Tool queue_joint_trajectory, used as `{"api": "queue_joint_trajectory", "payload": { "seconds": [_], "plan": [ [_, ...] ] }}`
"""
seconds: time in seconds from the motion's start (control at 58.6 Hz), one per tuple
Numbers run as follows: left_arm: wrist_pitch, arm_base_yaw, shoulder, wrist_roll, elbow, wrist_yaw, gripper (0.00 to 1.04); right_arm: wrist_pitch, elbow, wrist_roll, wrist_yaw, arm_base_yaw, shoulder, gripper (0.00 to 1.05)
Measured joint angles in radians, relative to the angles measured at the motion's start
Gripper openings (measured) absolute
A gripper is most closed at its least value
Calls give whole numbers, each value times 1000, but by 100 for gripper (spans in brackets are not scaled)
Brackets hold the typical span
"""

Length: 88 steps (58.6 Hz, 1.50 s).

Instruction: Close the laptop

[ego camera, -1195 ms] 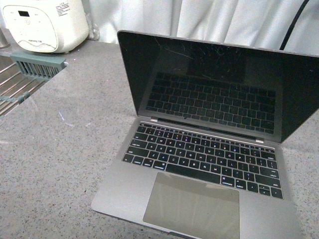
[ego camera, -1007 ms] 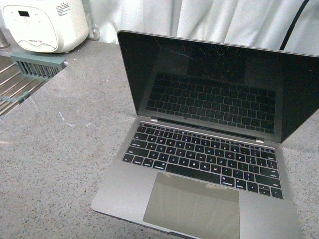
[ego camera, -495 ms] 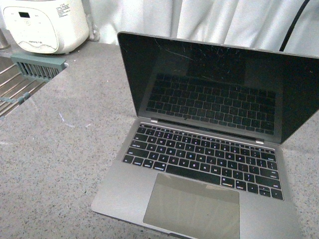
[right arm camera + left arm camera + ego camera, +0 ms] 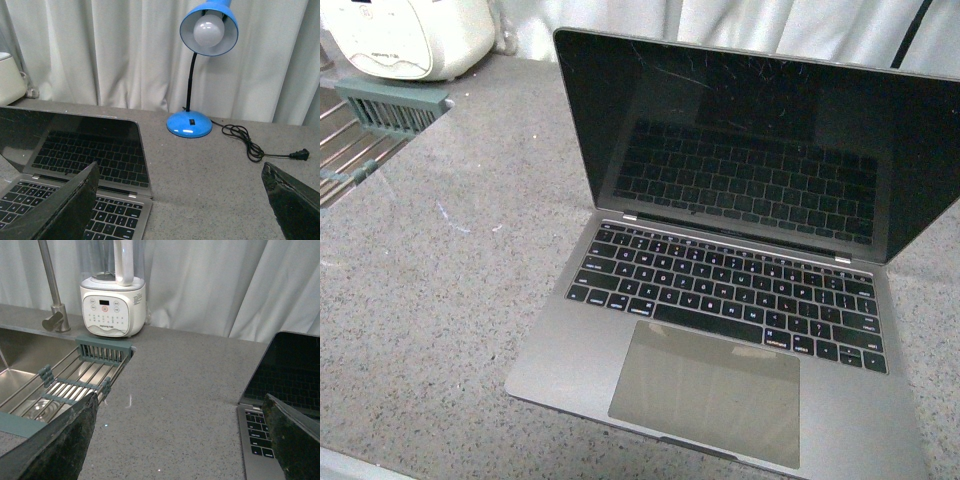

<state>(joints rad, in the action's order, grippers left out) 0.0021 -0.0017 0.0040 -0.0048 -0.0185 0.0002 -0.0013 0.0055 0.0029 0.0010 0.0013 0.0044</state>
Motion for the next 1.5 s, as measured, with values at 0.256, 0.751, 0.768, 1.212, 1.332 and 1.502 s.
{"api": "queue_joint_trajectory", "payload": {
  "seconds": [0.256, 0.751, 0.768, 1.212, 1.332, 1.502],
  "plan": [
    [0, 0, 0, 0, 0, 0, 98, 0, 0, 0, 0, 0, 0, 95],
    [483, -280, 937, -154, -312, -225, 98, 477, 263, 107, 122, 106, 916, 95],
    [485, -290, 983, -155, -341, -229, 98, 477, 289, 116, 110, 105, 950, 95],
    [484, -444, 1556, -170, -856, -248, 98, 229, 843, 183, -163, 52, 1423, 95],
    [416, -474, 1651, -167, -958, -225, 82, 193, 900, 200, -168, 31, 1491, 79],
    [349, -499, 1743, -156, -1066, -199, 52, 165, 939, 213, -192, 13, 1559, 48]
  ]
}}
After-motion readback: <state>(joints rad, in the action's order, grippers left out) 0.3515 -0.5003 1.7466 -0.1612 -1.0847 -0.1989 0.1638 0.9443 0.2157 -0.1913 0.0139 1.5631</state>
